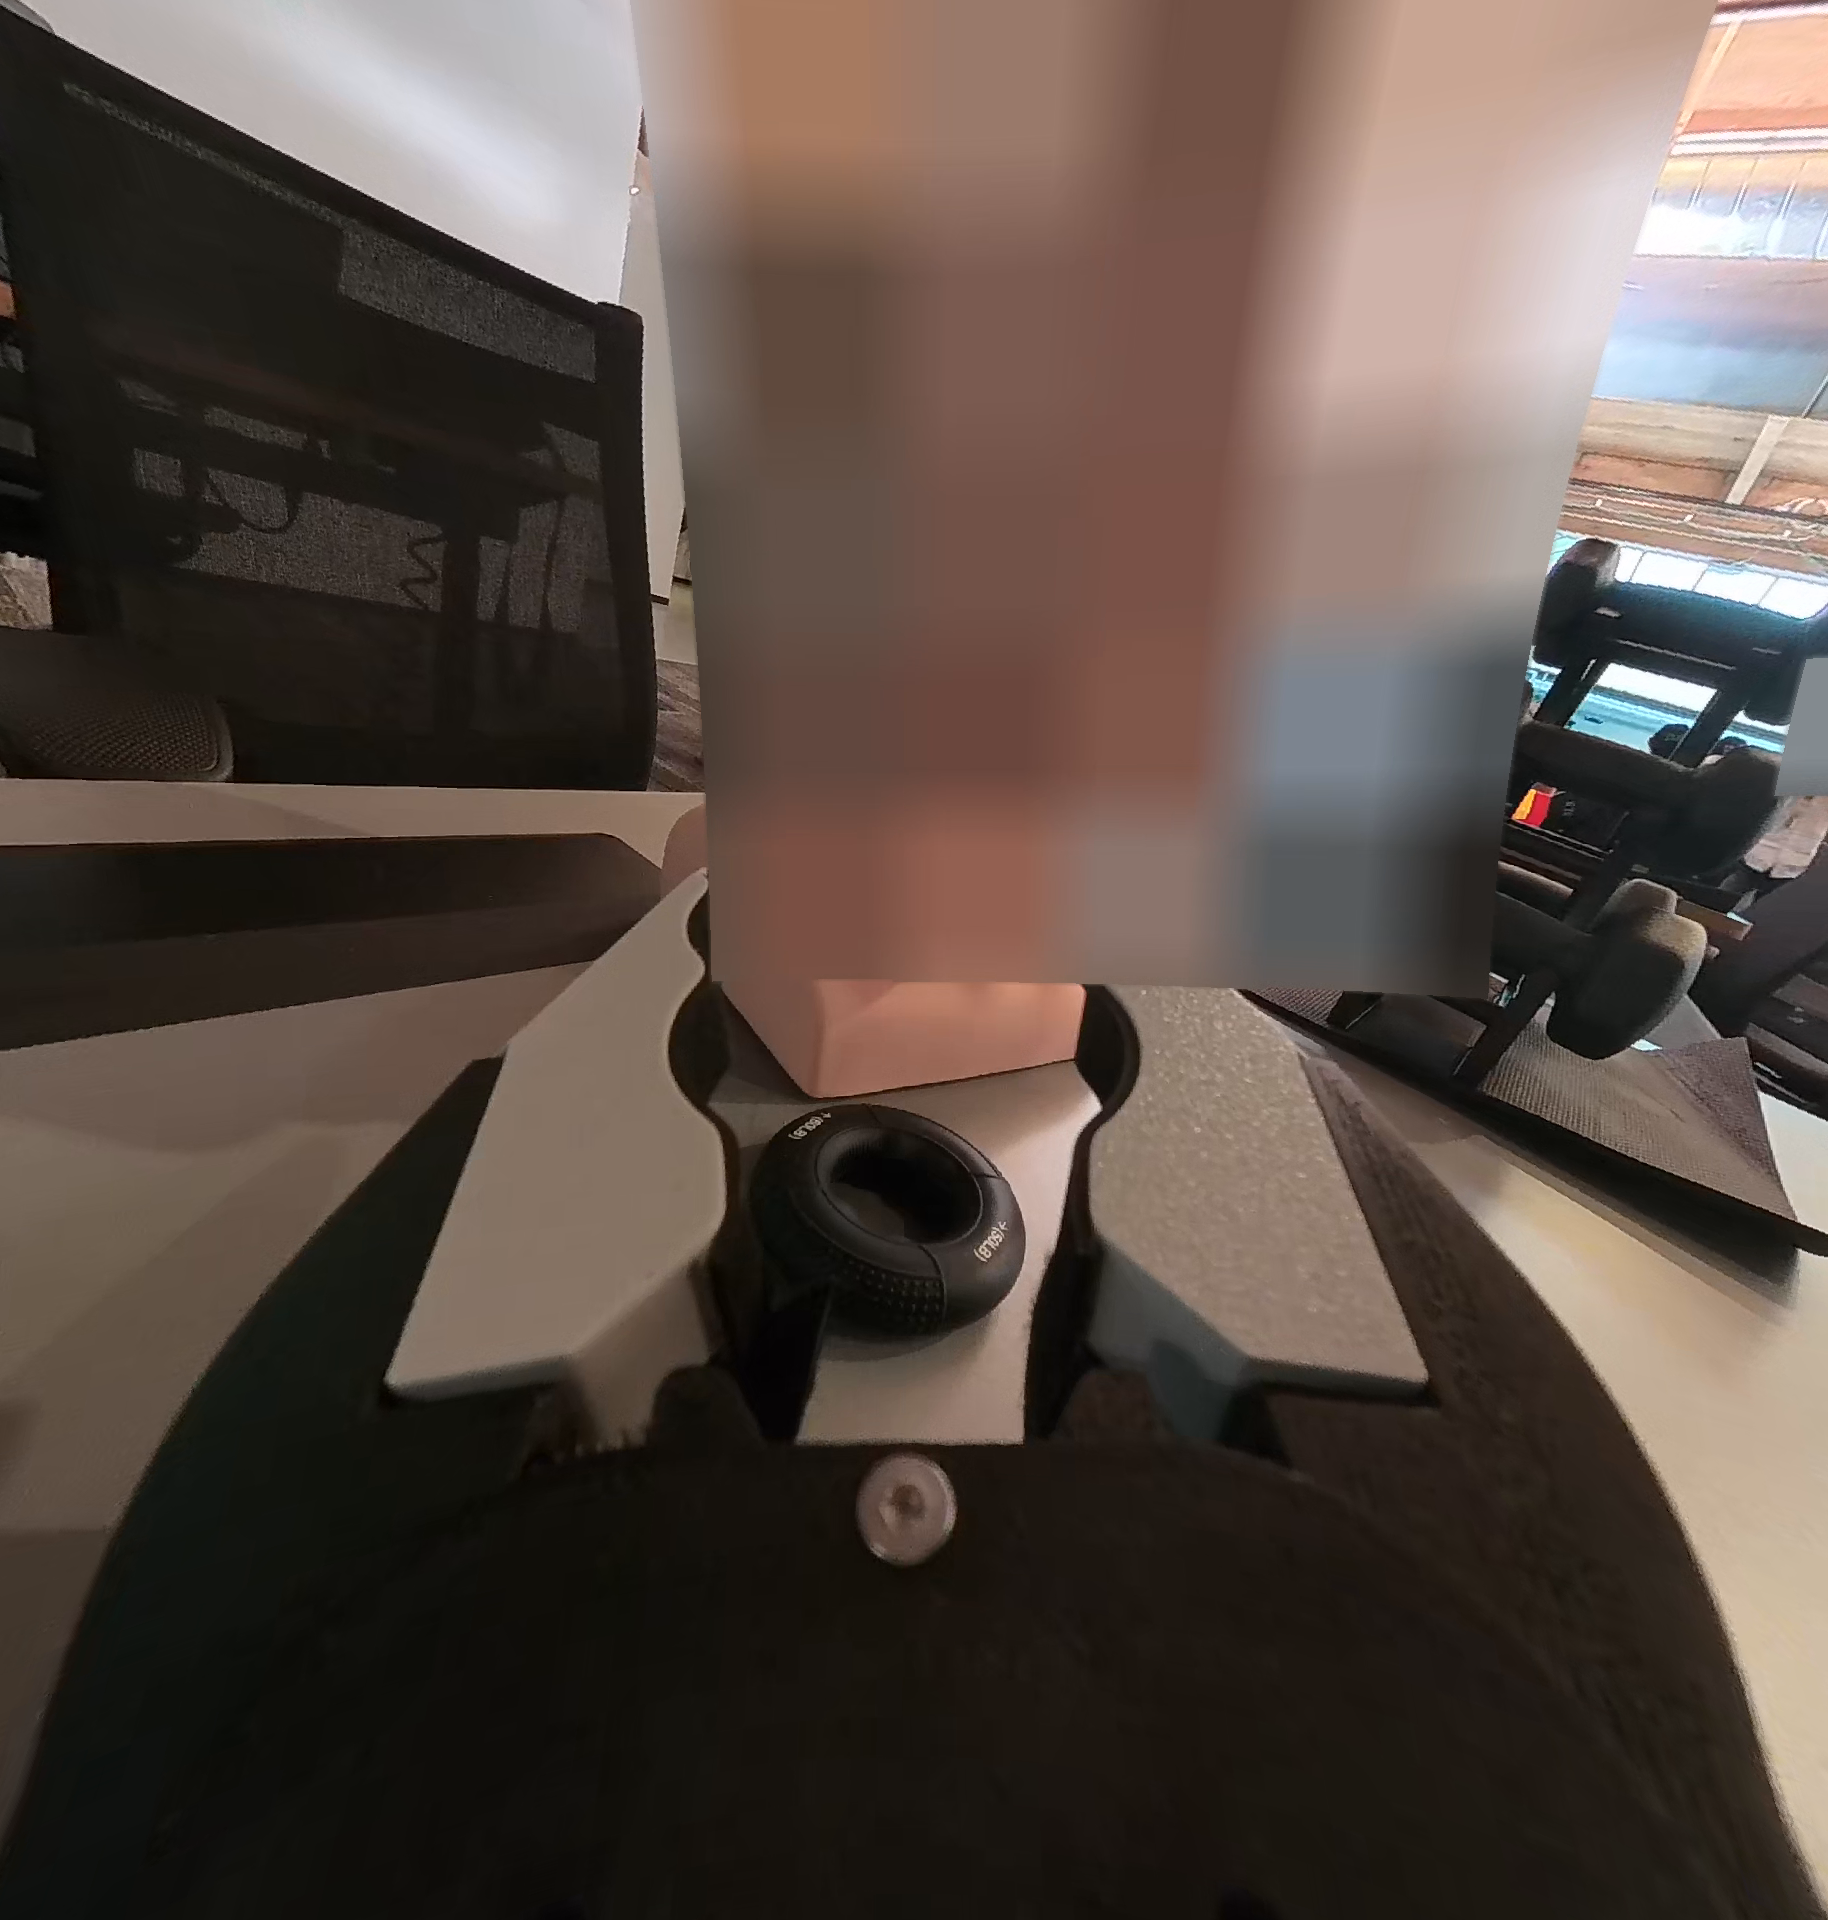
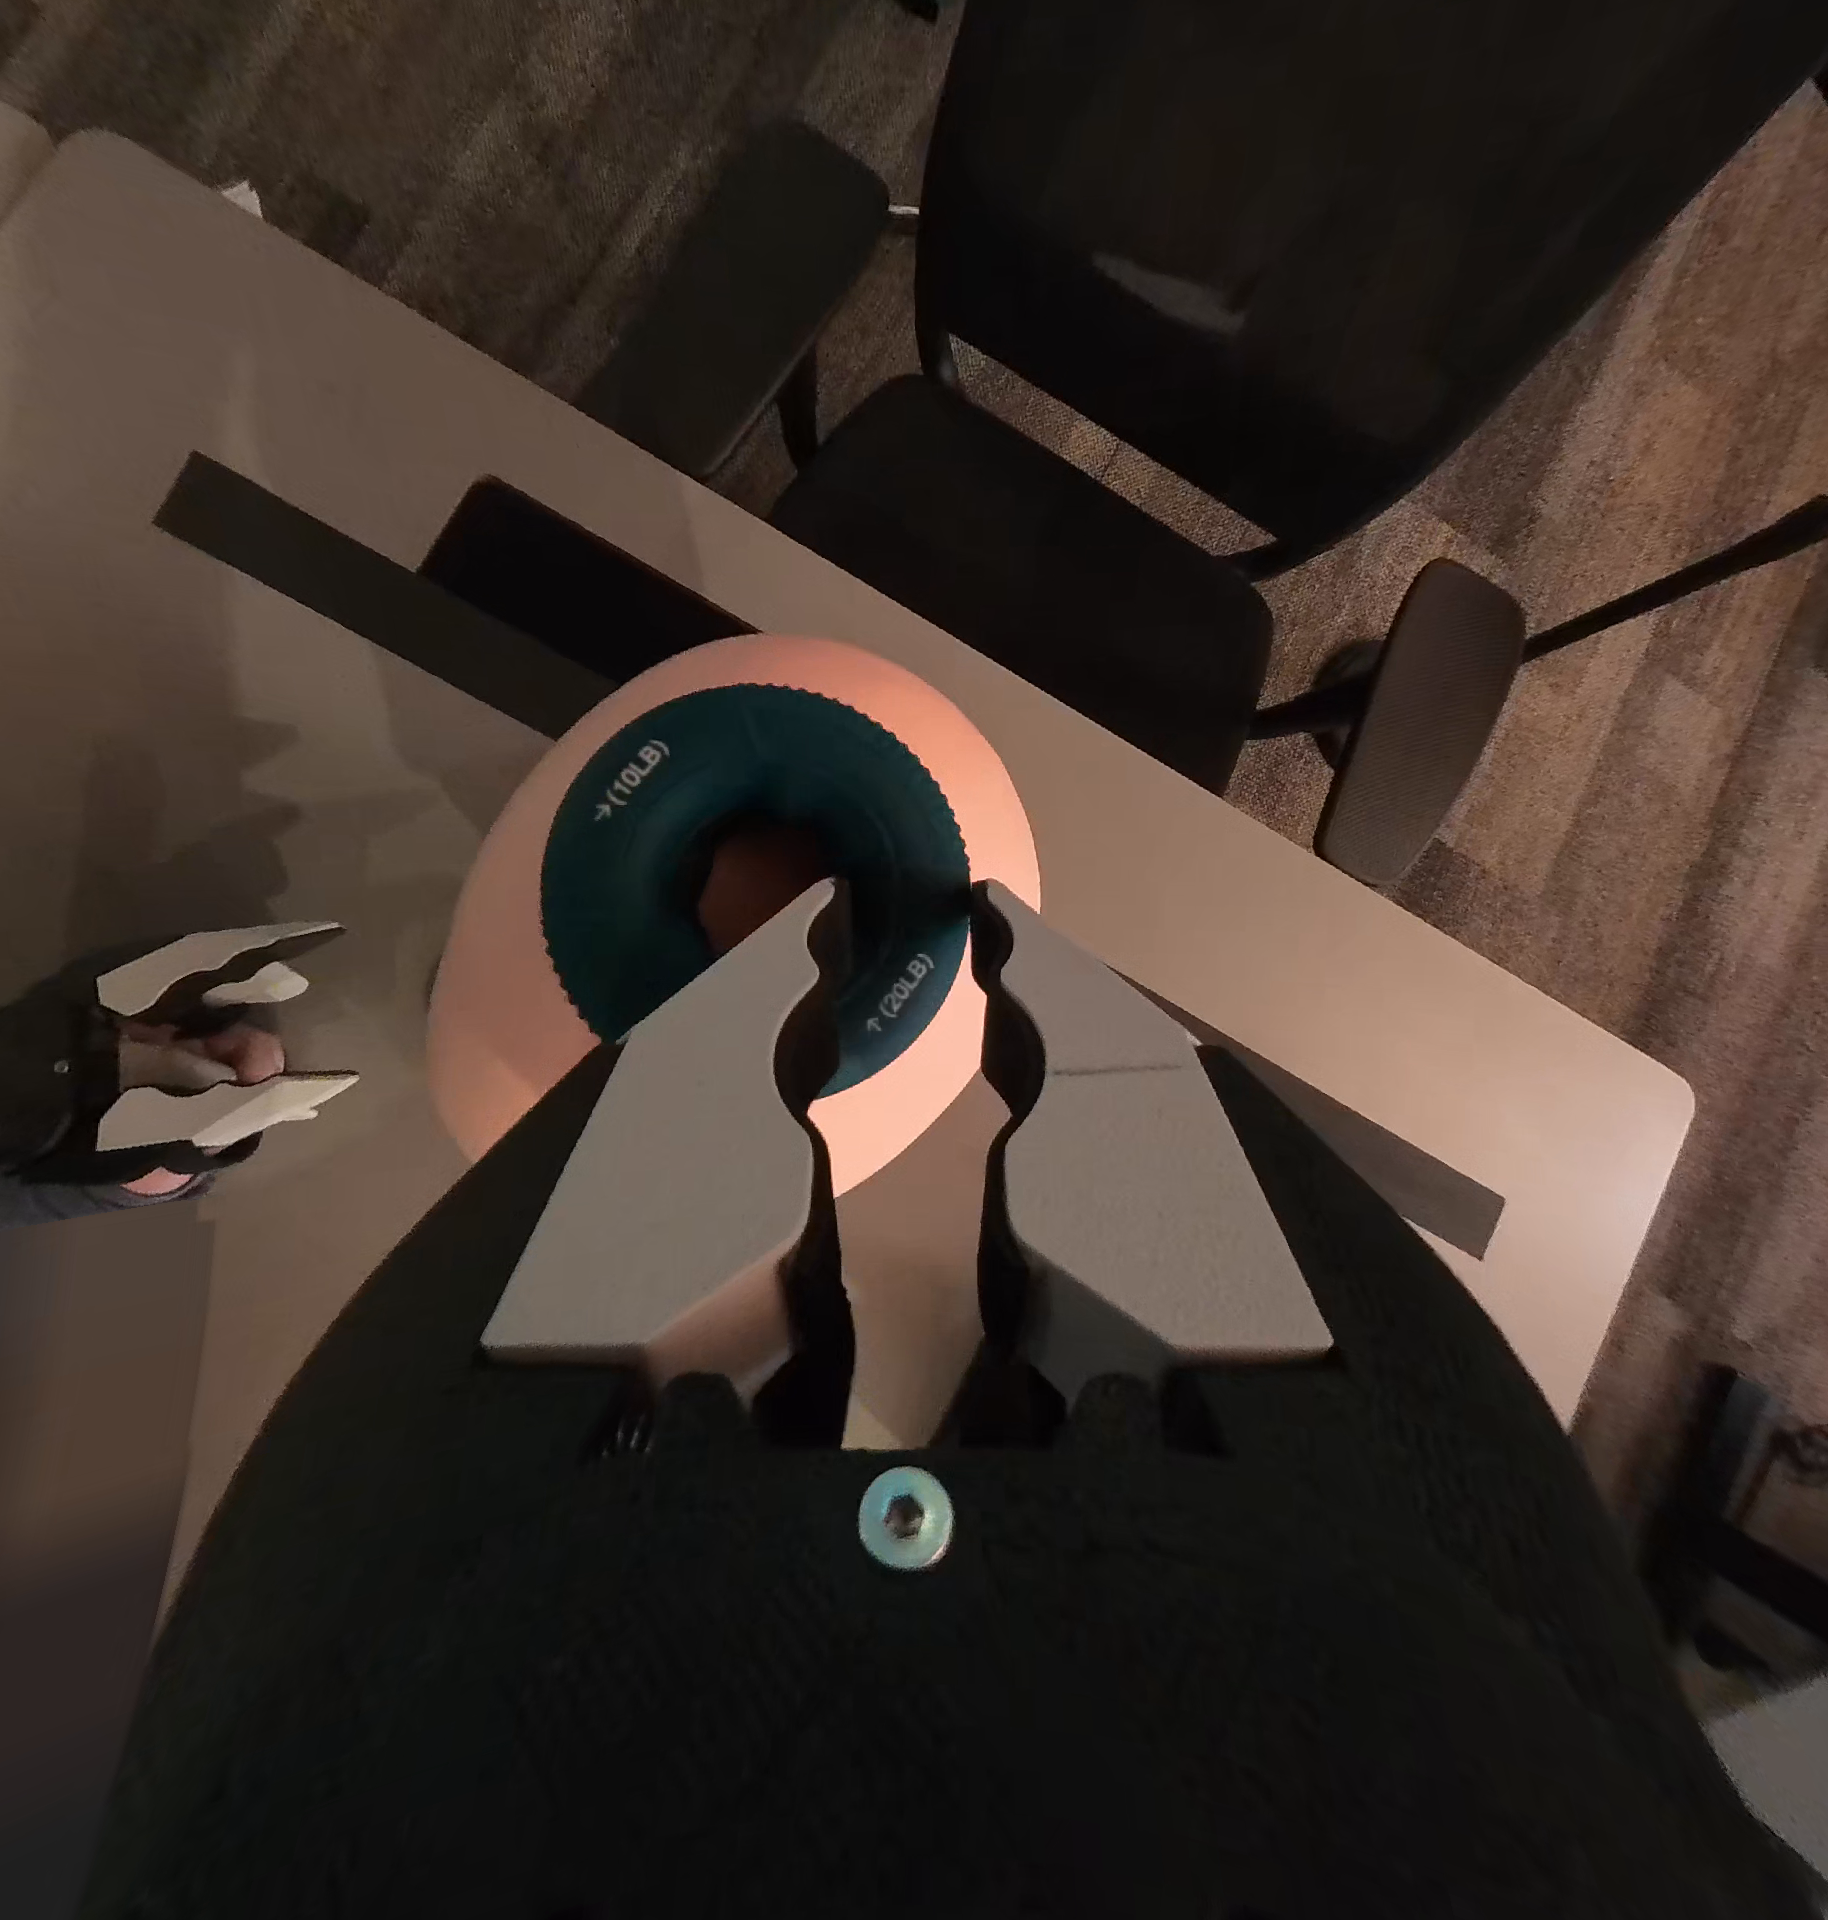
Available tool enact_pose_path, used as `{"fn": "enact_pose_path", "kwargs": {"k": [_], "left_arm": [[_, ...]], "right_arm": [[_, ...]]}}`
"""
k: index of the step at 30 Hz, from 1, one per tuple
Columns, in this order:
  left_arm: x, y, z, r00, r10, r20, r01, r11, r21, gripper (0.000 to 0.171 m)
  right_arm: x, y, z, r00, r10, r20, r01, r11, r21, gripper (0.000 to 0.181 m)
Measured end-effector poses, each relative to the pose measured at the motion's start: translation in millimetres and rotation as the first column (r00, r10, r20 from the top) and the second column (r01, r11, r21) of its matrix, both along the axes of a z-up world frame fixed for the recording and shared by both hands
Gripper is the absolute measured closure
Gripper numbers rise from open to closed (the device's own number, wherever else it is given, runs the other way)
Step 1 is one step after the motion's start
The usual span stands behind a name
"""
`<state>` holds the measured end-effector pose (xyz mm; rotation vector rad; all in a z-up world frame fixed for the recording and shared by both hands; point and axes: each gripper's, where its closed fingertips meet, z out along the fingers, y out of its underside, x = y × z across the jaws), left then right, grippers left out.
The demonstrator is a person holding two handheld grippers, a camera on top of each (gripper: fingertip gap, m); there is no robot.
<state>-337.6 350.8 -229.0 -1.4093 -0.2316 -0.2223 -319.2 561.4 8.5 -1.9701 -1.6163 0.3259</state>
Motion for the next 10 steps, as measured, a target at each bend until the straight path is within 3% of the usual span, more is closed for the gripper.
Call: {"fn": "enact_pose_path", "kwargs": {"k": [7,10], "left_arm": [[-1,0,0,1.000,0.003,0.003,-0.003,1.000,0.001,0.106],[-4,-1,1,1.000,0.025,-0.006,-0.025,1.000,0.008,0.105]], "right_arm": [[8,9,19,0.995,-0.051,-0.087,0.055,0.998,0.044,0.127],[18,1,65,0.935,-0.018,-0.355,0.079,0.984,0.159,0.128]]}}
